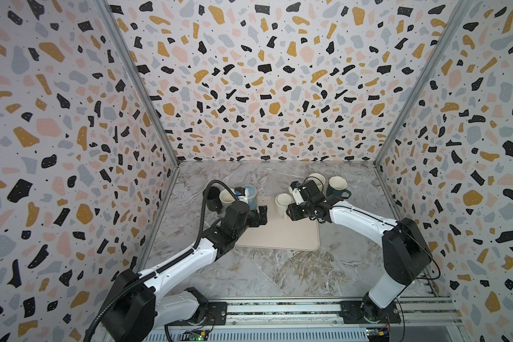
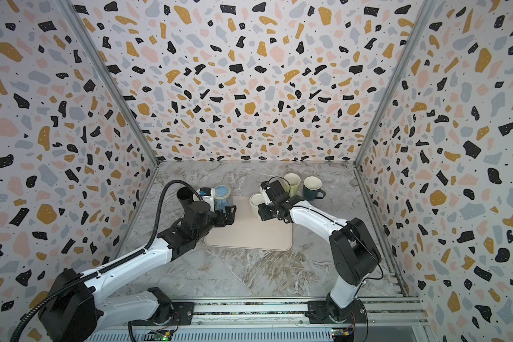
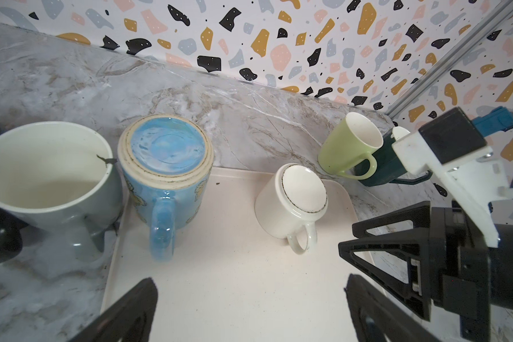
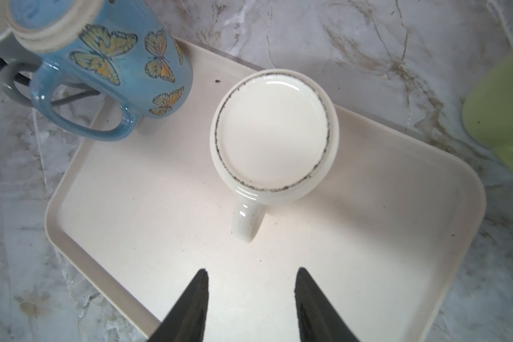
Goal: Turn the mug right side up
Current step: Place the mug at the top-right of the table, then pick up the mug from the tray.
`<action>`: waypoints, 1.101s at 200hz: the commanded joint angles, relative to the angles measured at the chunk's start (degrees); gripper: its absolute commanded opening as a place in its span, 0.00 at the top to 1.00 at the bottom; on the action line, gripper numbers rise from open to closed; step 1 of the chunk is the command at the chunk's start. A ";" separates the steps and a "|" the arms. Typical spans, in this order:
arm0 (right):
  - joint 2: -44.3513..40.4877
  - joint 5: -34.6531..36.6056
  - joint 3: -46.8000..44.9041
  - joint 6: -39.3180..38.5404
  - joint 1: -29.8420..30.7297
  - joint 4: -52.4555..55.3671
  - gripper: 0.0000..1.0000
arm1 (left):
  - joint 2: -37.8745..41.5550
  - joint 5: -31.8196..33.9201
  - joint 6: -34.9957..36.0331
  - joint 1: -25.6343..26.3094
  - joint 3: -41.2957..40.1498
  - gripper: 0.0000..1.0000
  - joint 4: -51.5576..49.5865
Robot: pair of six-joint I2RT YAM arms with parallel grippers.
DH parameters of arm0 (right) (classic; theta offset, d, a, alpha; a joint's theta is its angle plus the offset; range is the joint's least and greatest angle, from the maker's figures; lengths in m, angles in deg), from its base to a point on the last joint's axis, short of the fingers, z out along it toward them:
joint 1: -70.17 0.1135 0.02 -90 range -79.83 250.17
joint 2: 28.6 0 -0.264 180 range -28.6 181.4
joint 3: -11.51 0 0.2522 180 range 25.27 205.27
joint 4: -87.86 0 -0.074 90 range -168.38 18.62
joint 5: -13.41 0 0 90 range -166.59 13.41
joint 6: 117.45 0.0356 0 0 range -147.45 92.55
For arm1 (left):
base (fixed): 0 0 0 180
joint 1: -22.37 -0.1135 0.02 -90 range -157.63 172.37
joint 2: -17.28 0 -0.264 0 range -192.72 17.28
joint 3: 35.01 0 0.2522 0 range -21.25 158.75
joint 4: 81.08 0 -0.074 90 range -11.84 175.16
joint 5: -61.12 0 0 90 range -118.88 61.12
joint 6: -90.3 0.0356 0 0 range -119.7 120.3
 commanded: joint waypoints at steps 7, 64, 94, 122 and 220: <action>1.92 -0.72 2.14 0.68 0.52 -0.64 0.52 | 1.07 0.66 0.11 -0.30 -0.75 0.00 2.13; 5.73 1.48 4.83 -0.17 2.11 0.17 0.54 | 1.19 0.53 0.31 -0.35 -1.37 0.00 2.70; 7.62 3.48 6.45 -0.94 2.66 1.60 0.57 | 1.43 0.98 0.44 -0.39 -1.72 0.00 2.49; 8.47 6.27 7.12 -1.94 2.70 3.47 0.59 | 1.62 1.30 0.57 -0.41 -1.99 0.00 2.46; 10.49 10.07 11.47 -4.32 2.72 9.15 0.68 | 1.54 0.29 0.05 -0.39 -2.26 0.00 3.13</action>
